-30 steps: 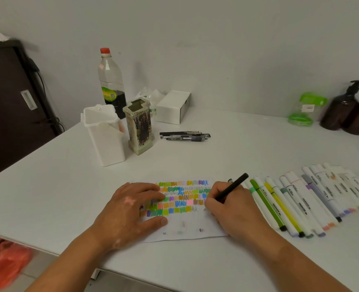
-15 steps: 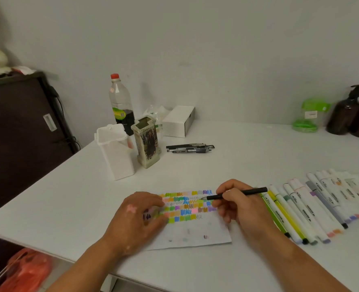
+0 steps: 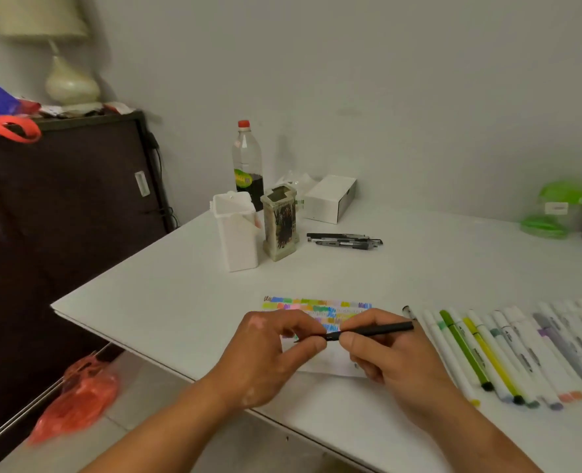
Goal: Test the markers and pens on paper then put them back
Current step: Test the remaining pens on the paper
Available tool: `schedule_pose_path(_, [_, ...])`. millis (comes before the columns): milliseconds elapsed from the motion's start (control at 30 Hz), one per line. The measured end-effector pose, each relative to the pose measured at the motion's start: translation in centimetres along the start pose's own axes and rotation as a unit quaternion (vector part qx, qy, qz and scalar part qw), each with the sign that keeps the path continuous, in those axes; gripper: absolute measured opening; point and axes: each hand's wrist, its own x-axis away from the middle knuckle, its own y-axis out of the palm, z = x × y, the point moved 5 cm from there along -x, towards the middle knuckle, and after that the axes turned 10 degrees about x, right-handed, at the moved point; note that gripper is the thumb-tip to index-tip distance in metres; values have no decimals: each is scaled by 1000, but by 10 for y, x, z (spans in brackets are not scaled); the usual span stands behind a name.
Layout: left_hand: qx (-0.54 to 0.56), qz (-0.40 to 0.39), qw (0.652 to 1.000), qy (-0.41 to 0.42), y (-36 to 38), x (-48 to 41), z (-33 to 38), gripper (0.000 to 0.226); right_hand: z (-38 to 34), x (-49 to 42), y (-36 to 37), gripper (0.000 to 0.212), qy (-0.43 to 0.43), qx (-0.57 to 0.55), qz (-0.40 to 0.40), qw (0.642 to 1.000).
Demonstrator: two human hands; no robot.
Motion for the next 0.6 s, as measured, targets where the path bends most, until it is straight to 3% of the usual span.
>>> schedule_pose_path(167, [18, 66, 995, -76, -65, 42, -29, 7, -2, 9, 37, 30, 32, 39, -12, 999])
schedule_pose_path(333, [35, 203, 955, -214, -161, 147, -95, 16, -8, 40, 93, 17, -65, 278, -103, 953])
schedule_pose_path(467, [79, 222, 898, -371, -201, 251, -157, 27, 15, 67, 149, 29, -107, 358, -237, 897])
schedule_pose_path(600, [96, 205, 810, -541, -184, 328, -224, 8, 66, 75, 188, 18, -94, 395, -307, 861])
